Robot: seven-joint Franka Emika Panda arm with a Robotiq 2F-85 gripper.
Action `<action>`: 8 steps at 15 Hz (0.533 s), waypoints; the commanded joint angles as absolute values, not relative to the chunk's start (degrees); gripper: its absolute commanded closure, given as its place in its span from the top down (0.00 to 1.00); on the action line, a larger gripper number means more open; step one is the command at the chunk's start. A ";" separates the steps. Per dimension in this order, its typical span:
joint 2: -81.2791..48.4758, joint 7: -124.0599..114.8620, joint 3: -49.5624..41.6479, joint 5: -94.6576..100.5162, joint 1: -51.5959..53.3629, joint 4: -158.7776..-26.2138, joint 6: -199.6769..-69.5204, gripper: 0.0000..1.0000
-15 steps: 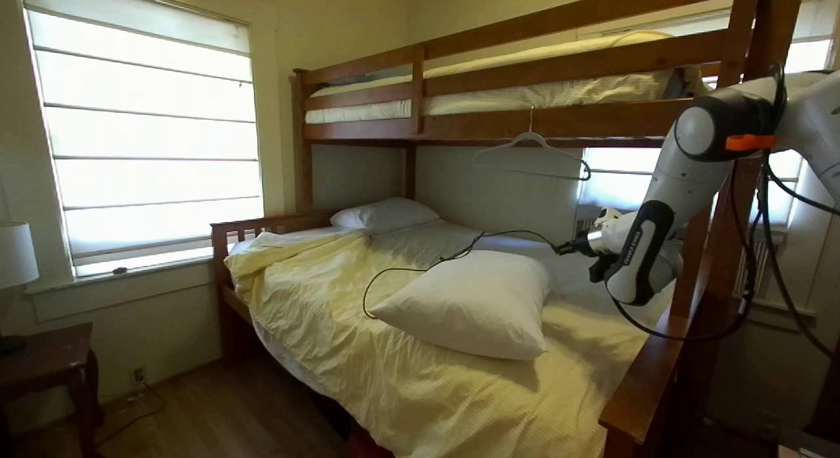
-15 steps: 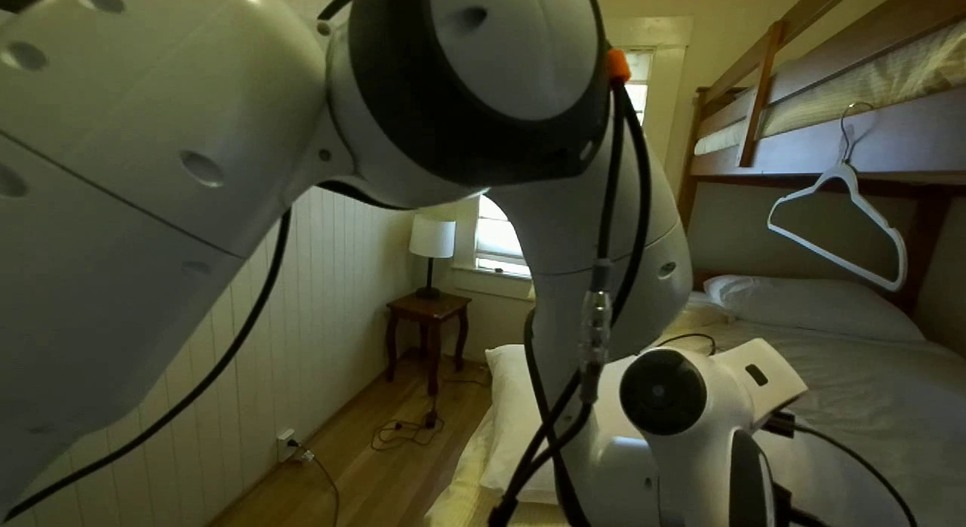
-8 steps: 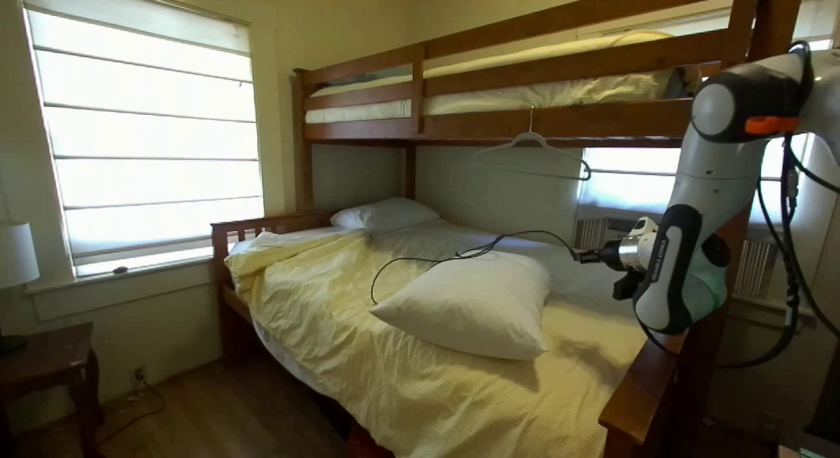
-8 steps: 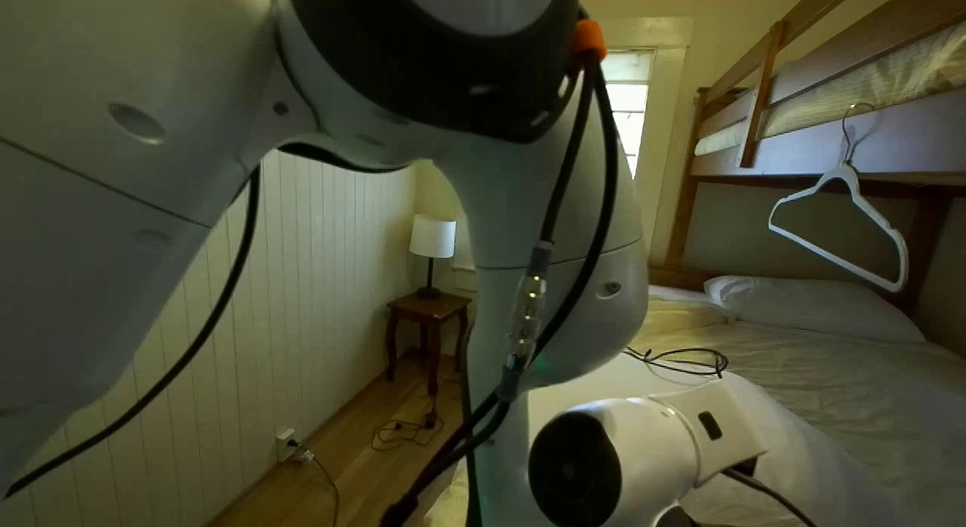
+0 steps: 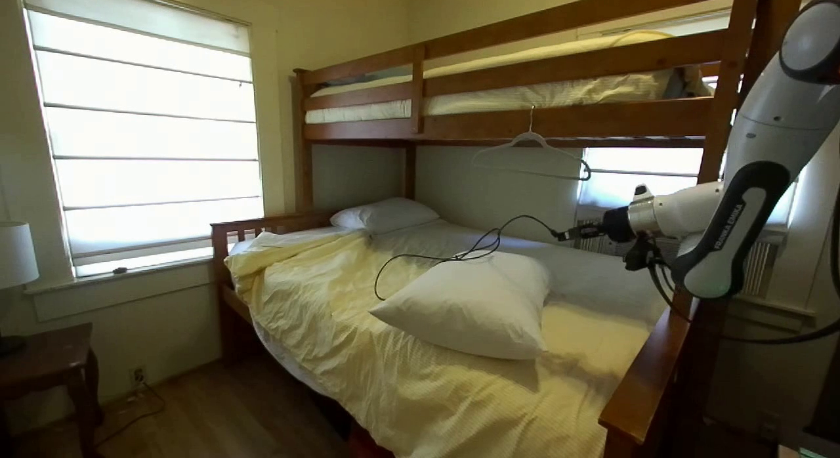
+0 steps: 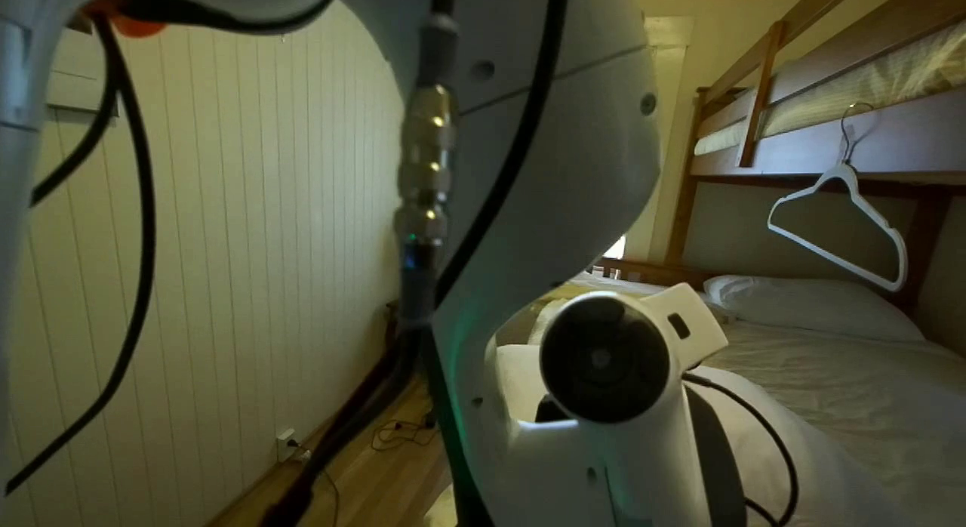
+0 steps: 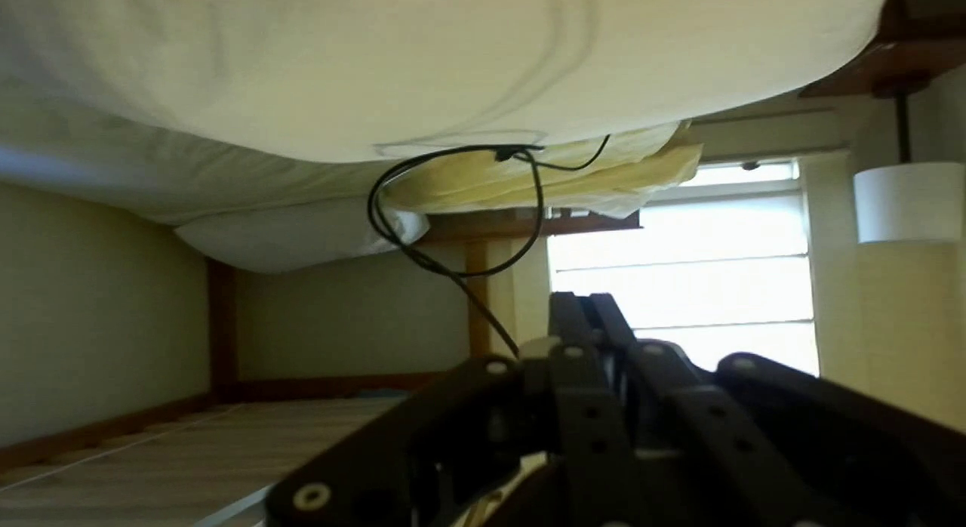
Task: Pick up the black cable from the pillow then set it back down on the pillow.
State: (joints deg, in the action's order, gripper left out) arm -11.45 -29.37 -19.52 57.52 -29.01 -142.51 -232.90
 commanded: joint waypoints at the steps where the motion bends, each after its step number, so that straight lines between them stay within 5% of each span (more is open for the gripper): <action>1: -6.13 -43.27 -18.45 73.08 -28.38 -138.58 -220.30 0.02; 8: -16.36 -67.90 -17.48 85.50 -30.00 -123.31 -224.26 0.02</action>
State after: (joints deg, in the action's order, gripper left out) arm -11.23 -60.10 -18.01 83.27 -29.05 -131.55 -219.56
